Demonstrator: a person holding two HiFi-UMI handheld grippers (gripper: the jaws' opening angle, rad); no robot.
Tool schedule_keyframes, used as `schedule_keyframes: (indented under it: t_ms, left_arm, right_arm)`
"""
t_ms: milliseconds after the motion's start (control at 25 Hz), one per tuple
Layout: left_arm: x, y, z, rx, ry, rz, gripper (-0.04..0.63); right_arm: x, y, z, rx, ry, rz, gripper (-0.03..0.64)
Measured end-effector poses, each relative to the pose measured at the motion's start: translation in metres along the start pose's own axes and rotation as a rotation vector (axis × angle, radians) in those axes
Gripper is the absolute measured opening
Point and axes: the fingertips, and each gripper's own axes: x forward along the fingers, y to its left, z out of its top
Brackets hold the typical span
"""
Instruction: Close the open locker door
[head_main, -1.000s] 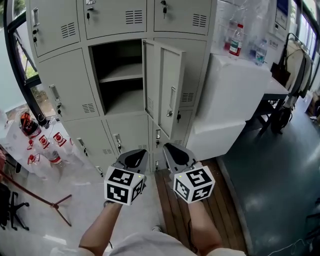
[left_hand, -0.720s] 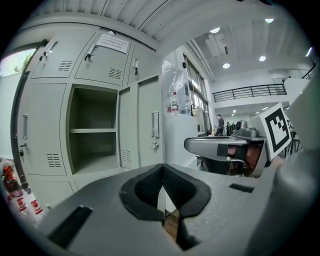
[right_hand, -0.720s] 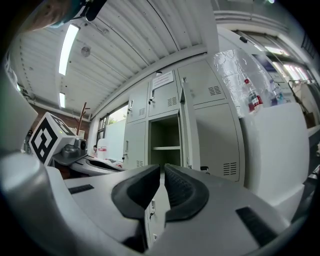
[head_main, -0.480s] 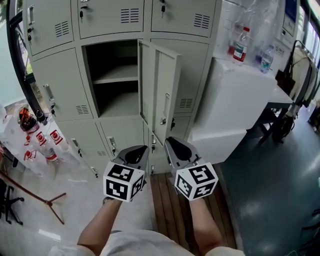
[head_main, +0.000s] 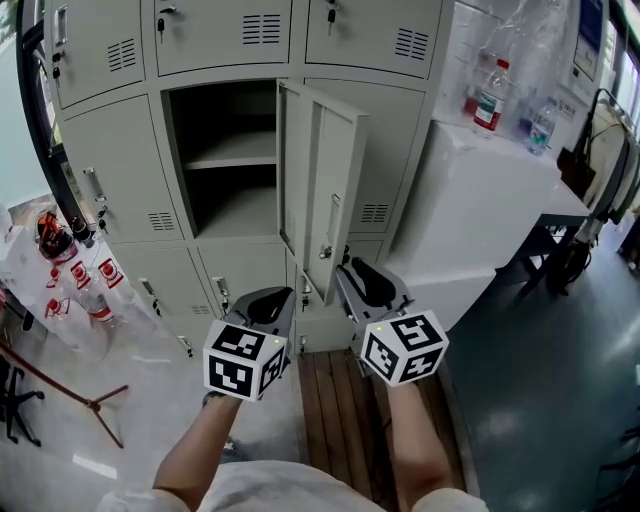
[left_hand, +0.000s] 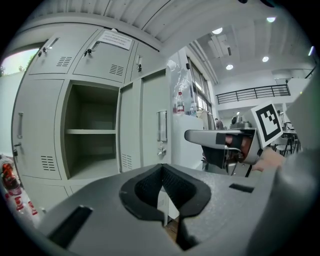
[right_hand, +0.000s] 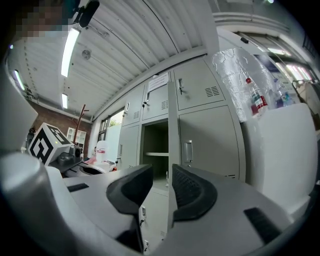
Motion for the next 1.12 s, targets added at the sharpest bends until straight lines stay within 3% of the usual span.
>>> schedule_keyframes:
  t_ms: [560,720,880,1120]
  left_arm:
    - [0.012,0.028,0.006,-0.005,-0.003,0.008,0.006]
    - [0.011,0.031,0.005,-0.004,0.0,0.011,0.006]
    - [0.011,0.033,0.007,0.003,-0.001,0.01,0.006]
    - [0.009,0.037,0.002,0.003,0.005,0.008,0.006]
  right_arm:
    - [0.042,-0.026,0.012,0.097,-0.029,0.09,0.169]
    - [0.048,-0.029,0.012,0.144,-0.048,0.151,0.167]
    - [0.052,-0.029,0.012,0.136,-0.054,0.16,0.118]
    - [0.055,-0.024,0.012,0.115,-0.043,0.177,0.117]
